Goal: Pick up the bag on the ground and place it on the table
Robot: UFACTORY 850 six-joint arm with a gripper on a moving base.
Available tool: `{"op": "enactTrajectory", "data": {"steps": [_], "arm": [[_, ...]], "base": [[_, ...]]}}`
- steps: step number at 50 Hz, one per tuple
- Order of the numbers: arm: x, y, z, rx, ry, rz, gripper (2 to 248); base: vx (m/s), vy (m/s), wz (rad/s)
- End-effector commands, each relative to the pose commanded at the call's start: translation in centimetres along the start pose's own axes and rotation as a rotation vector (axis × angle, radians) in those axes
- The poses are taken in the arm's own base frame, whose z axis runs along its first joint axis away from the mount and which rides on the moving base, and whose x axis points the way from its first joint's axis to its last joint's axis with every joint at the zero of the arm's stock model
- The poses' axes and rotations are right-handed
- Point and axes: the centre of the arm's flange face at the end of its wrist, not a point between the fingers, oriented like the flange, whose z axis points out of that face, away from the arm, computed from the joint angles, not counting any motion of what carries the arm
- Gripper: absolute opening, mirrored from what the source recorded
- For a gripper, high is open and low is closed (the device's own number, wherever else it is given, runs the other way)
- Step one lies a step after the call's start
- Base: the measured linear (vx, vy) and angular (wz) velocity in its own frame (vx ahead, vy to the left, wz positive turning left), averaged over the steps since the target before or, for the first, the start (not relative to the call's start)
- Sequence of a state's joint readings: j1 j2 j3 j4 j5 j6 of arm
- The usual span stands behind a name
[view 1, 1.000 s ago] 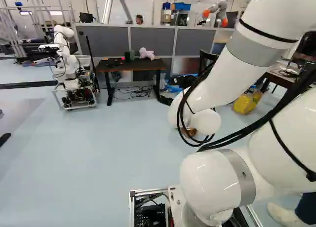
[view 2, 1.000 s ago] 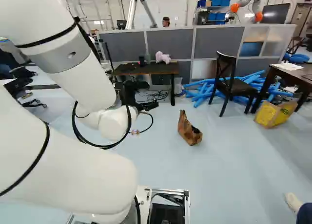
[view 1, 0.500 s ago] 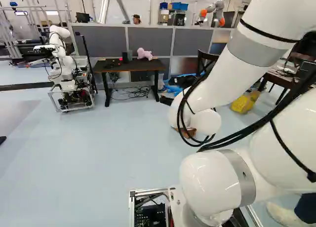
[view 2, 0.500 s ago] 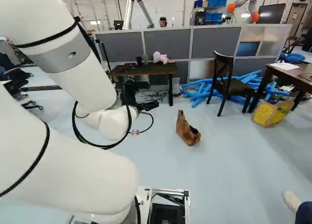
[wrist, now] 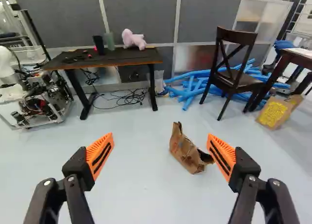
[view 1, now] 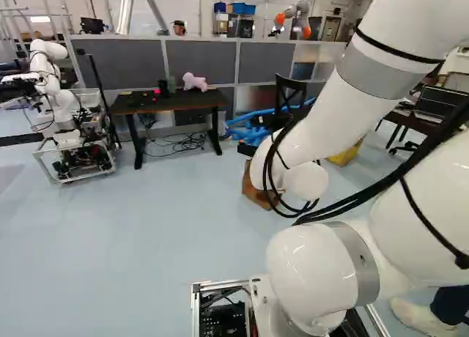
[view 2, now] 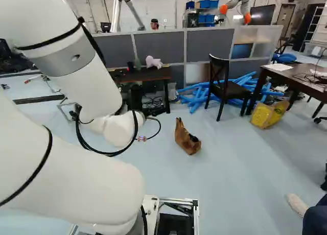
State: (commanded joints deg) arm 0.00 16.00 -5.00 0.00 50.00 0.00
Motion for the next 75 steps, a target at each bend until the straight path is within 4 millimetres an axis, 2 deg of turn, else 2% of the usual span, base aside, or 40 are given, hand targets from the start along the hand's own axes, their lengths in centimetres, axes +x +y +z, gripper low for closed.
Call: {"op": "enactTrajectory", "data": {"steps": [25, 75], "arm": [[0.0, 0.0, 0.0, 0.0, 0.0, 0.0, 247], [0.0, 0.0, 0.0, 0.0, 0.0, 0.0, 247]], "base": [[0.209, -0.058, -0.299], [0.195, 0.001, -0.022]]}}
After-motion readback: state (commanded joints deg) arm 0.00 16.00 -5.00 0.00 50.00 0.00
